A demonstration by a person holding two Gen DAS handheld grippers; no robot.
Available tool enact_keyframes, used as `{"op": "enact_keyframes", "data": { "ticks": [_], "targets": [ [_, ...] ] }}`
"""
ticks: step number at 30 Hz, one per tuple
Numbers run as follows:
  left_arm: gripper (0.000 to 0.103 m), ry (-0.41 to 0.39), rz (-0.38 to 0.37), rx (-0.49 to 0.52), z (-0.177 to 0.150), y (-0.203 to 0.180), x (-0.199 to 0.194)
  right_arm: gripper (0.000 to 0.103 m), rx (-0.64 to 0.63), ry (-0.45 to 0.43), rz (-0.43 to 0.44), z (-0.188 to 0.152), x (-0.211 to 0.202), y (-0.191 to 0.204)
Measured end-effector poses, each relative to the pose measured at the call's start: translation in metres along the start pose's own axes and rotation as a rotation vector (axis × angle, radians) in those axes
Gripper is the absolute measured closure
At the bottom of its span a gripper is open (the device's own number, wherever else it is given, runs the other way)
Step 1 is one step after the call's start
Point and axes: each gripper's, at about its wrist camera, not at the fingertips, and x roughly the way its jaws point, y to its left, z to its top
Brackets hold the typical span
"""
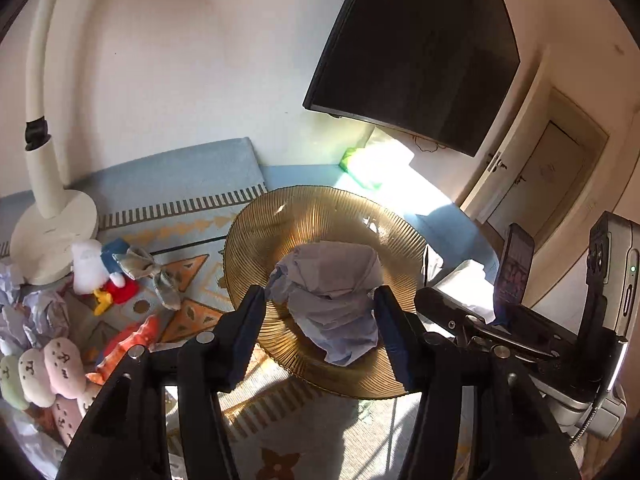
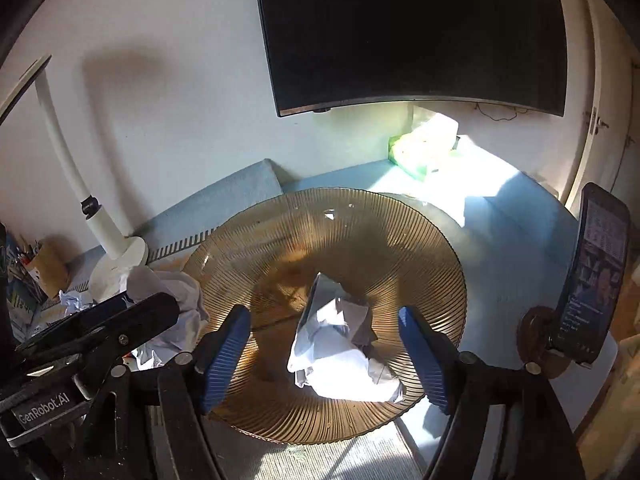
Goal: Organize objects
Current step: 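Carry the paper ball to the gold bowl and open the right gripper, then move the right gripper back over the paper balls near the plush toys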
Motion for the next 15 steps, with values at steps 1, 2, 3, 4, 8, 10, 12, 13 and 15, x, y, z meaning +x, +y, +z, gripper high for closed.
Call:
{"op": "enact_keyframes", "data": {
  "ticks": [1, 2, 3, 4, 8, 10, 12, 13, 15],
  "targets": [
    [0.036, 0.009, -0.003, -0.003, 0.0, 0.001, 0.004, 0.022, 0.01, -0.003, 0.013, 0.0, -0.002, -0.003],
    [0.036, 0.014, -0.008, -0.01, -0.001, 0.002, 0.006, 0.022, 0.024, -0.006, 0.027, -0.002, -0.005, -0.007],
    [0.036, 0.02, -0.01, -0.02, -0.002, 0.004, 0.006, 0.022, 0.035, -0.01, 0.044, -0.003, -0.009, -0.008],
    [0.036, 0.021, -0.01, -0.03, -0.003, 0.006, 0.003, 0.022, 0.039, -0.015, 0.071, -0.005, -0.011, -0.007],
    [0.036, -0.026, -0.018, -0.082, -0.014, 0.021, -0.032, 0.022, -0.009, -0.03, 0.186, -0.018, -0.03, 0.021],
    [0.036, -0.075, -0.002, -0.105, -0.022, 0.029, -0.061, 0.022, -0.056, -0.044, 0.264, -0.032, -0.04, 0.048],
    [0.036, -0.13, 0.037, -0.111, -0.034, 0.036, -0.095, 0.022, -0.112, -0.05, 0.333, -0.047, -0.048, 0.079],
    [0.035, -0.159, 0.072, -0.112, -0.041, 0.04, -0.112, 0.022, -0.136, -0.051, 0.361, -0.054, -0.05, 0.093],
    [0.03, -0.216, 0.149, -0.108, -0.06, 0.048, -0.145, 0.022, -0.174, -0.045, 0.414, -0.071, -0.049, 0.12]
  ]
}}
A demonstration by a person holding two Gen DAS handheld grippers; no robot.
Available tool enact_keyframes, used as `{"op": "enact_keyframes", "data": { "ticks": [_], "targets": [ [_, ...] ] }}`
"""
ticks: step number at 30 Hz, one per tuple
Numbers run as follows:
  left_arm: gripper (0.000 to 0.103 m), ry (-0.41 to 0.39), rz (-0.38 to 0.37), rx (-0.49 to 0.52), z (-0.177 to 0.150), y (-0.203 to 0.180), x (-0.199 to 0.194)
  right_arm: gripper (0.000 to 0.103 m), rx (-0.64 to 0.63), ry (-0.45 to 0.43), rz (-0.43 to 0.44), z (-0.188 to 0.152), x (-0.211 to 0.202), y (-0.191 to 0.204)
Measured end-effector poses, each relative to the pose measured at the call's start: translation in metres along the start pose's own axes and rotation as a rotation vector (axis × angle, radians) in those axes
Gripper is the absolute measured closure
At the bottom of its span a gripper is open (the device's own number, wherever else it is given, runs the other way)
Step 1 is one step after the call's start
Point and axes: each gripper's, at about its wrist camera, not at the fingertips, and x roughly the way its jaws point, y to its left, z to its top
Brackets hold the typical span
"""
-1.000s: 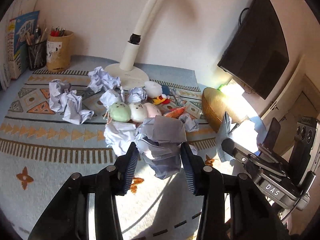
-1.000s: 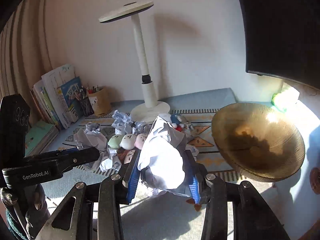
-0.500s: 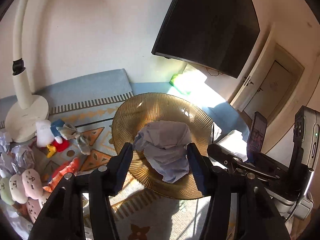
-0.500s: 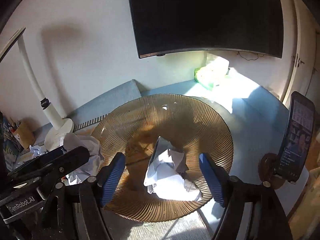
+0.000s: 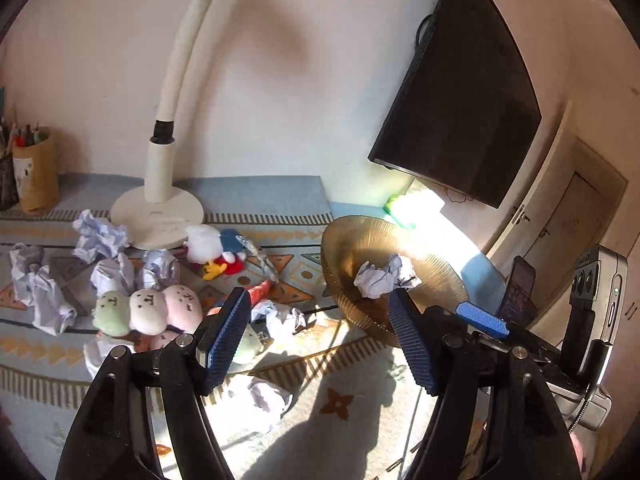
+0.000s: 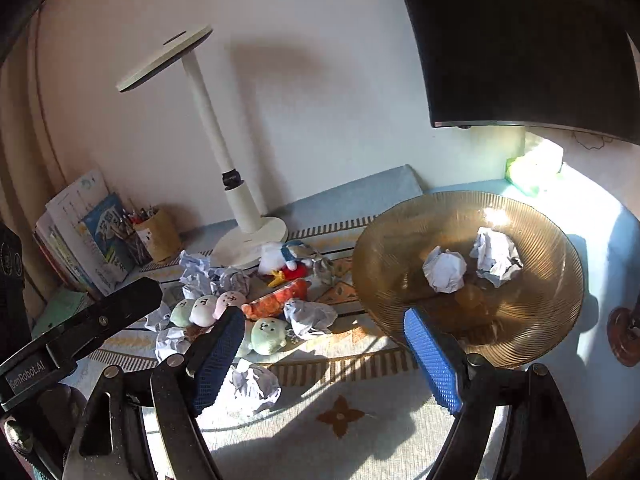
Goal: Organize objects
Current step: 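Move the right gripper back over the paper balls near the plush toys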
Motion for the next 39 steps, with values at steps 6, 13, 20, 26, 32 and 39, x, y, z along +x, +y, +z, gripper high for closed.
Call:
{"op": "enact_keyframes", "data": {
  "ticks": [6, 13, 20, 26, 32, 39],
  "targets": [
    [0.0, -0.145, 0.295, -0.053, -0.043, 0.064, -0.059, 0.022, -0.089, 0.034, -0.008, -0.042, 0.051, 0.04],
    [0.001, -0.068, 0.442, -0.118, -0.078, 0.134, -0.038, 0.018, -0.186, 0.092, -0.058, -0.061, 0.074, 0.051],
    [0.001, -0.065, 0.337, -0.135, -0.082, 0.136, -0.039, 0.013, -0.192, 0.088, -0.036, -0.062, 0.073, 0.053],
    [0.001, -0.061, 0.348, -0.087, -0.084, 0.125, -0.037, 0.013, -0.13, 0.064, -0.007, -0.059, 0.066, 0.042],
    [0.001, -0.065, 0.359, -0.057, -0.085, 0.12, -0.037, 0.013, -0.103, 0.074, 0.015, -0.057, 0.067, 0.038],
    [0.001, -0.043, 0.348, -0.076, -0.084, 0.124, -0.034, 0.013, -0.123, 0.082, 0.005, -0.059, 0.069, 0.042]
  ]
}}
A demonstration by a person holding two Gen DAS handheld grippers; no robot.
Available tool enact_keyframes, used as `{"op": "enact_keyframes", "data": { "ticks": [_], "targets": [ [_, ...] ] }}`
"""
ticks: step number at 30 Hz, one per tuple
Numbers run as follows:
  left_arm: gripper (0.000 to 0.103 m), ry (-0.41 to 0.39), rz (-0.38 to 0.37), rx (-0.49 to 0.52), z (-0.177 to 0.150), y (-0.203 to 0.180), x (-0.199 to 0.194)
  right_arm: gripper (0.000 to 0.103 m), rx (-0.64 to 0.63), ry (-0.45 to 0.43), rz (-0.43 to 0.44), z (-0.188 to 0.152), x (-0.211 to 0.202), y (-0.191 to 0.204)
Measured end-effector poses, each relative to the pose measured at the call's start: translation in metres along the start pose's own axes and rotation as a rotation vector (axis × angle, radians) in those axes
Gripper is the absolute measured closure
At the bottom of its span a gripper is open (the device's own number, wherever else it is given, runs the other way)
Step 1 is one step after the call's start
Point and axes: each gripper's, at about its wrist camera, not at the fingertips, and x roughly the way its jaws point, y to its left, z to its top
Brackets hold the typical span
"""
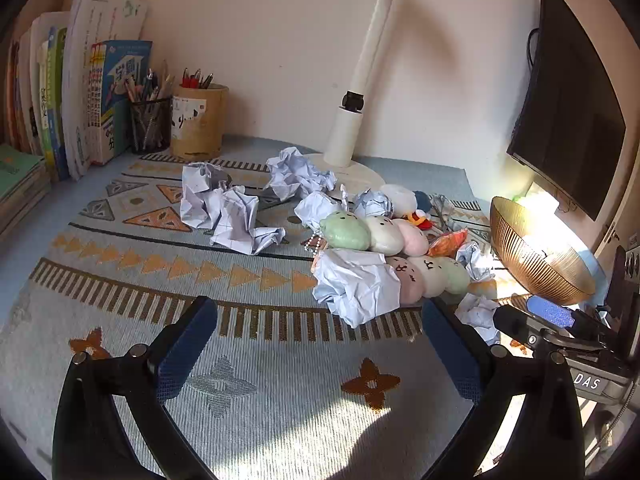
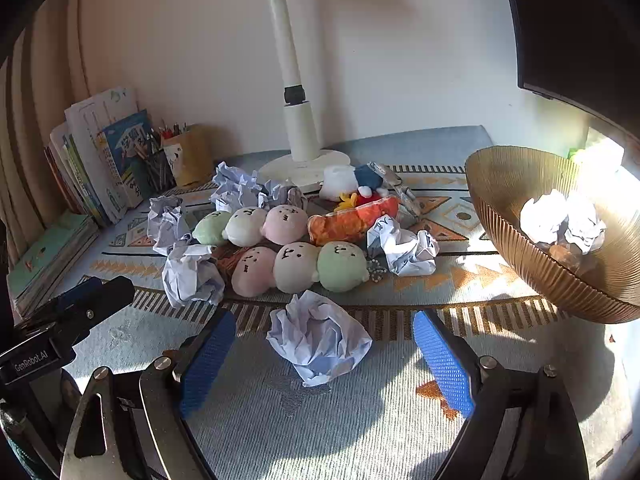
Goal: Organize objects
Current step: 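Move the right gripper back over the paper balls near the plush toys, then grasp the crumpled paper ball in front of the plush toys with the right gripper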
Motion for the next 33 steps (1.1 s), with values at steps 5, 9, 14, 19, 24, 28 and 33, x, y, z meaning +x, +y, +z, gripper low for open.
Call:
{"op": "enact_keyframes", "data": {
  "ticks": [5, 9, 14, 19, 24, 28, 33],
  "targets": [
    [0.001, 0.02, 0.011, -0.002, 0.0, 0.0, 0.004, 0.013, 0.01, 0.017, -0.003, 0.001, 0.004, -0.002],
    [0.001, 0.098, 0.021, -0.011, 0.004, 0.0, 0.018, 0.013, 0.016, 0.074, -0.002, 0.003, 0.016, -0.004],
    [0.001, 0.146, -0.001, 0.009, 0.024, -0.012, 0.036, 0.016, 0.038, 0.144, 0.007, 0.004, 0.03, -0.009],
    [0.007, 0.199, -0.054, 0.009, 0.032, -0.025, 0.067, 0.031, 0.006, 0.179, 0.018, 0.002, 0.037, -0.003],
    [0.029, 0.278, -0.056, -0.024, 0.021, -0.022, 0.085, 0.048, -0.025, 0.202, 0.012, 0.002, 0.043, 0.002],
    [0.047, 0.283, -0.072, -0.039, 0.02, -0.018, 0.086, 0.051, -0.036, 0.146, 0.0, 0.001, 0.032, 0.004],
    [0.05, 0.232, -0.075, 0.009, 0.016, -0.027, 0.063, 0.051, 0.005, 0.096, 0.023, 0.003, 0.014, -0.006]
  ]
}}
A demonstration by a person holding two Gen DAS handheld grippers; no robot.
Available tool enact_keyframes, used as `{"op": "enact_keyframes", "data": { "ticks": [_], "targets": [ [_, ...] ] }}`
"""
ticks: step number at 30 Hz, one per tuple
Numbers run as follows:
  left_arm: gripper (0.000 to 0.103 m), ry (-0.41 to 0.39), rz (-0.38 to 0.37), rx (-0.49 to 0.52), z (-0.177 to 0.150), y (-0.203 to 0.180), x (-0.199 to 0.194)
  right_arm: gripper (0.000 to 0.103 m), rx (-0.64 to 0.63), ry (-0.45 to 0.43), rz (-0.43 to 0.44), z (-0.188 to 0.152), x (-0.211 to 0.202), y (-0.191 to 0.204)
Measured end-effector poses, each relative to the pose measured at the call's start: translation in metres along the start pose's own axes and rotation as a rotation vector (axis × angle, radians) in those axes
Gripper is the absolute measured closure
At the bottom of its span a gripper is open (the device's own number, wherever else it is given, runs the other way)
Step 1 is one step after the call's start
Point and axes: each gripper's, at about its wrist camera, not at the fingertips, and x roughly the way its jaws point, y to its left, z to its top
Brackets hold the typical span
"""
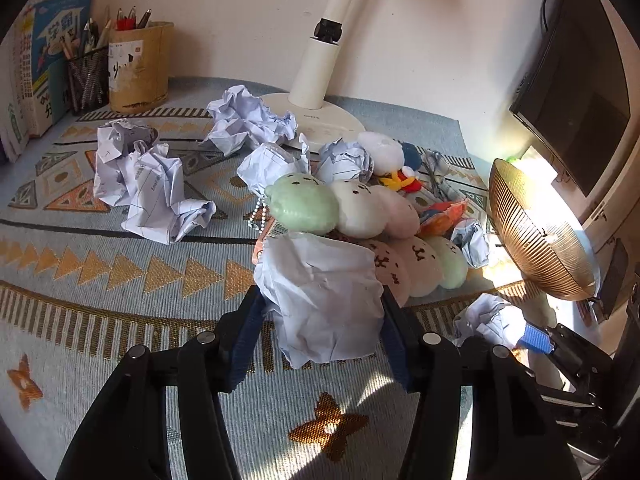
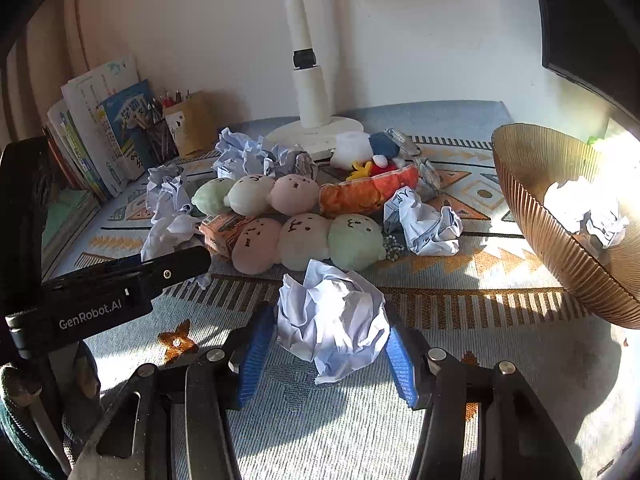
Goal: Organize objects
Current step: 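Grasp the crumpled paper ball in front of the plush toys with the right gripper, then carry the paper ball into the gold bowl and open the right gripper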
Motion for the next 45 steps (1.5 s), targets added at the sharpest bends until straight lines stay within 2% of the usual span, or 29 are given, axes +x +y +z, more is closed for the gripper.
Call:
{"op": "enact_keyframes", "data": {
  "ticks": [2, 5, 7, 10, 15, 17, 18, 19, 24, 32, 33, 34, 36, 45],
  "targets": [
    [0.05, -0.019, -0.001, 0.028, -0.011, -0.008, -0.013, 0.051, 0.024, -0.014, 0.011, -0.001, -0.008, -0.008],
    [0.051, -0.046, -0.006, 0.065, -0.025, -0.021, -0.029, 0.05, 0.011, -0.013, -0.035, -0.003, -0.012, -0.018],
    [0.05, -0.067, -0.029, 0.078, -0.028, -0.028, -0.034, 0.05, 0.037, 0.0, -0.018, -0.006, -0.01, -0.027],
    [0.05, -0.068, -0.065, 0.075, -0.029, -0.037, -0.028, 0.05, 0.058, 0.003, 0.009, -0.005, -0.008, -0.032],
    [0.049, -0.061, -0.066, 0.104, -0.032, -0.041, -0.024, 0.049, -0.017, 0.049, -0.01, -0.006, 0.003, -0.017],
    [0.049, -0.057, -0.072, 0.094, -0.032, -0.039, -0.023, 0.045, -0.026, 0.049, -0.006, -0.007, 0.003, -0.015],
    [0.049, -0.054, -0.075, 0.09, -0.032, -0.038, -0.023, 0.034, -0.021, 0.051, -0.001, -0.007, 0.003, -0.016],
    [0.049, -0.051, -0.078, 0.086, -0.032, -0.037, -0.022, 0.028, -0.013, 0.047, 0.005, -0.006, 0.003, -0.018],
    [0.048, -0.049, -0.056, 0.109, -0.034, -0.042, -0.02, 0.028, 0.005, 0.049, 0.025, -0.006, 0.002, -0.021],
    [0.046, -0.057, -0.07, 0.116, -0.034, -0.042, -0.023, 0.028, 0.019, 0.12, -0.018, -0.006, 0.015, -0.023],
    [0.046, -0.057, -0.071, 0.117, -0.034, -0.042, -0.023, 0.033, 0.013, 0.124, -0.03, -0.007, 0.016, -0.022],
    [0.046, -0.058, -0.072, 0.119, -0.035, -0.042, -0.023, 0.044, 0.007, 0.126, -0.041, -0.007, 0.017, -0.021],
    [0.046, -0.061, -0.07, 0.123, -0.035, -0.043, -0.024, 0.051, -0.001, 0.134, -0.06, -0.008, 0.019, -0.019],
    [0.046, -0.058, -0.068, 0.131, -0.036, -0.045, -0.023, 0.054, -0.015, 0.109, -0.052, -0.008, 0.014, -0.018]
  ]
}}
